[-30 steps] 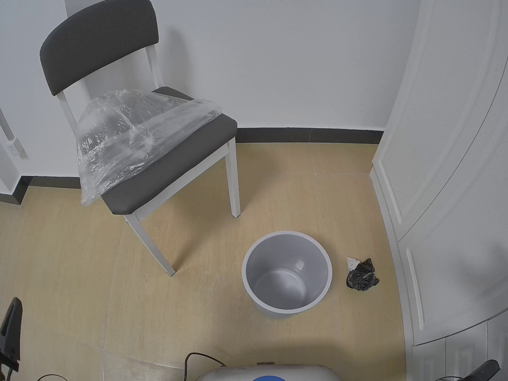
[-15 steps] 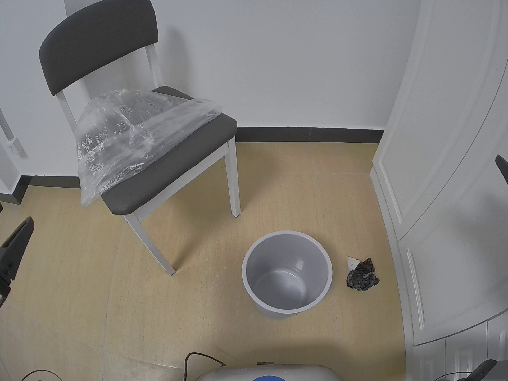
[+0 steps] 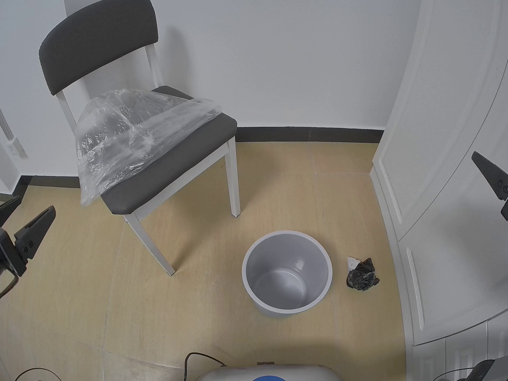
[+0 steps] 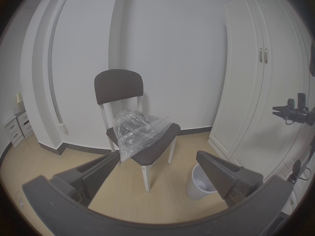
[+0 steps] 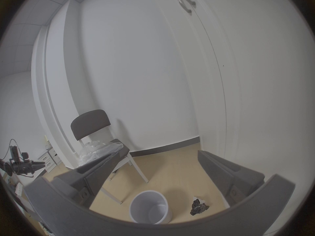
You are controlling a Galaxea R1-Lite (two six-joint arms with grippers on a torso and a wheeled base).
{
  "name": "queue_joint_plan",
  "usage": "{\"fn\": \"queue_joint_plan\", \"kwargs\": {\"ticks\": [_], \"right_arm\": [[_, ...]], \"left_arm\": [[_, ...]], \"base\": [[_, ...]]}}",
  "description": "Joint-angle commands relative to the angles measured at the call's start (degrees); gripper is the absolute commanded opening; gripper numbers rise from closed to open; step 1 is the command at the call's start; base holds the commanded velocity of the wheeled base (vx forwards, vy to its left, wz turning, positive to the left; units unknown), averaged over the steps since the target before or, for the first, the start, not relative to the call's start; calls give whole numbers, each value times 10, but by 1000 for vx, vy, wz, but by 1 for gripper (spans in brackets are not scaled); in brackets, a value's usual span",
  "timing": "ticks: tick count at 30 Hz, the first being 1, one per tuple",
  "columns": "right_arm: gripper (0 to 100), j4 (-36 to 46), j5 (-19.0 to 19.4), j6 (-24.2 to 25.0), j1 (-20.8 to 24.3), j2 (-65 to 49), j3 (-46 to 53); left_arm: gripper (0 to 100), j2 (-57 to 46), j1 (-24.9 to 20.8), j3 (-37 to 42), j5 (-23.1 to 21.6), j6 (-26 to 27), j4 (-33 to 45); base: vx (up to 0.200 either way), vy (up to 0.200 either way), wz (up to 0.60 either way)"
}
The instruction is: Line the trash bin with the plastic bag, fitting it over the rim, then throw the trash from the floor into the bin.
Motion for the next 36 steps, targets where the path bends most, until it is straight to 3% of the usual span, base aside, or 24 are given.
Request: {"fn": "queue_joint_plan", "kwargs": {"ticks": [1, 6, 8, 26, 36], "right_arm": [[100, -3, -6, -1, 28, 27, -14], [100, -59, -82, 1, 53, 101, -46], [100, -94, -95, 7, 63, 116, -38], [100, -116, -91, 19, 73, 121, -7], [100, -117, -90, 19, 73, 123, -4]], "left_arm": [[100, 32, 0, -15, 0, 1, -1], [100, 53, 0, -44, 11, -1, -1], [100, 56, -2, -47, 21, -1, -2], [100, 120, -94, -59, 106, 0, -43], [100, 127, -106, -61, 106, 0, -43]], "base": [[0, 0, 0], [0, 0, 0], [0, 0, 0], [0, 0, 0], [0, 0, 0]]}}
